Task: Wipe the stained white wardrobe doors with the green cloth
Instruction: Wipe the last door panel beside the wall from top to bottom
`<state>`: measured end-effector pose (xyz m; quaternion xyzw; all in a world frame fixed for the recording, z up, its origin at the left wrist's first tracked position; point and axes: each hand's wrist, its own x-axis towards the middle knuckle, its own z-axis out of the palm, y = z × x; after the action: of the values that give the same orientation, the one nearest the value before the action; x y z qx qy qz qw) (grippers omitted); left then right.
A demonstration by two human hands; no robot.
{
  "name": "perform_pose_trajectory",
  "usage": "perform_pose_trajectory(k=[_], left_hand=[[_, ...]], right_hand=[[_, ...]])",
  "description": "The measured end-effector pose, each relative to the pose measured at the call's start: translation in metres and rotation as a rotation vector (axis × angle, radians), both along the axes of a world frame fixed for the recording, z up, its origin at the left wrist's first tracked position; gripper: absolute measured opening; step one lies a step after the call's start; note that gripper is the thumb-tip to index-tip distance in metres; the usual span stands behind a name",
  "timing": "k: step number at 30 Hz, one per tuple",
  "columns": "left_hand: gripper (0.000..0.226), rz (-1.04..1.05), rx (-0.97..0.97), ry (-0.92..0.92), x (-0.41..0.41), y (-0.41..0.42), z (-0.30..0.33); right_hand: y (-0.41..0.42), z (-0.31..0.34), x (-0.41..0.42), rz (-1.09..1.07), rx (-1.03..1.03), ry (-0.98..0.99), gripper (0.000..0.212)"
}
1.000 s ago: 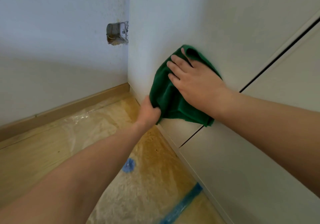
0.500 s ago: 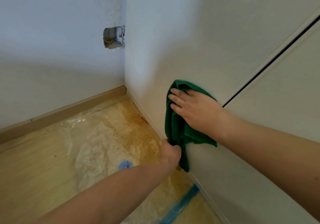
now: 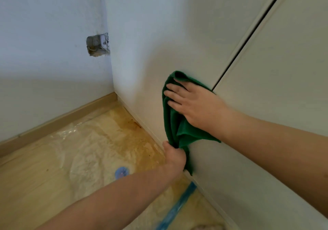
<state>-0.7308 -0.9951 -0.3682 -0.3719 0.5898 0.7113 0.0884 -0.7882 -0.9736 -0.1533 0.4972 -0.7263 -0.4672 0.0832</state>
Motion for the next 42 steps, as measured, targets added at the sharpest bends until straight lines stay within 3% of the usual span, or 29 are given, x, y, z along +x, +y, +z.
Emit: perform_pose_trajectory(k=[1, 3, 6, 9, 12, 17, 20, 23, 26, 29, 34, 36, 39, 42], left_hand=[[0.035, -0.003, 0.093, 0.029, 0.007, 0.010, 0.007], [0.026, 0.123, 0.276, 0.260, 0.010, 0.014, 0.027], [0.014, 0.154, 0.053, 0.451, -0.006, -0.021, 0.048], [0.030, 0.250, -0.089, 0.333, -0.049, -0.087, 0.051], [0.016, 0.306, -0.189, 0.289, -0.083, -0.133, 0.067], [0.023, 0.089, -0.247, 0.195, -0.047, -0.075, 0.031], [0.030, -0.161, -0.142, 0.216, -0.009, -0.033, 0.011], [0.025, -0.077, 0.093, 0.357, -0.015, -0.056, 0.035], [0.016, 0.152, -0.079, 0.320, -0.050, -0.111, 0.092], [0.016, 0.311, -0.100, 0.308, -0.072, -0.144, 0.137], [0.019, 0.229, -0.413, 0.276, -0.062, -0.113, 0.148], [0.021, 0.139, -0.453, 0.220, -0.062, -0.105, 0.147], [0.029, 0.045, -0.289, 0.234, -0.067, -0.119, 0.148], [0.019, 0.207, -0.149, 0.443, -0.071, -0.149, 0.164]], right_hand=[[0.010, -0.004, 0.007, -0.012, 0.041, 0.004, 0.056], [0.024, -0.009, 0.016, -0.038, 0.093, 0.024, 0.063], [0.030, 0.004, 0.017, -0.036, 0.126, 0.064, 0.071], [0.022, 0.026, 0.011, -0.014, 0.017, 0.086, 0.065], [0.012, 0.041, 0.005, 0.032, -0.144, 0.185, 0.059], [0.011, 0.039, 0.006, 0.060, -0.153, 0.259, 0.057], [0.027, 0.016, 0.019, 0.021, -0.057, 0.209, 0.063], [0.036, 0.009, 0.026, -0.029, 0.028, 0.192, 0.072], [0.027, 0.024, 0.019, -0.037, -0.020, 0.188, 0.070], [0.015, 0.049, 0.013, -0.026, -0.143, 0.233, 0.066], [-0.002, 0.092, 0.003, -0.003, -0.336, 0.389, 0.069], [-0.002, 0.090, 0.002, -0.005, -0.363, 0.441, 0.069], [0.004, 0.063, 0.013, -0.037, -0.335, 0.450, 0.073], [0.019, 0.027, 0.029, -0.091, -0.219, 0.368, 0.078]])
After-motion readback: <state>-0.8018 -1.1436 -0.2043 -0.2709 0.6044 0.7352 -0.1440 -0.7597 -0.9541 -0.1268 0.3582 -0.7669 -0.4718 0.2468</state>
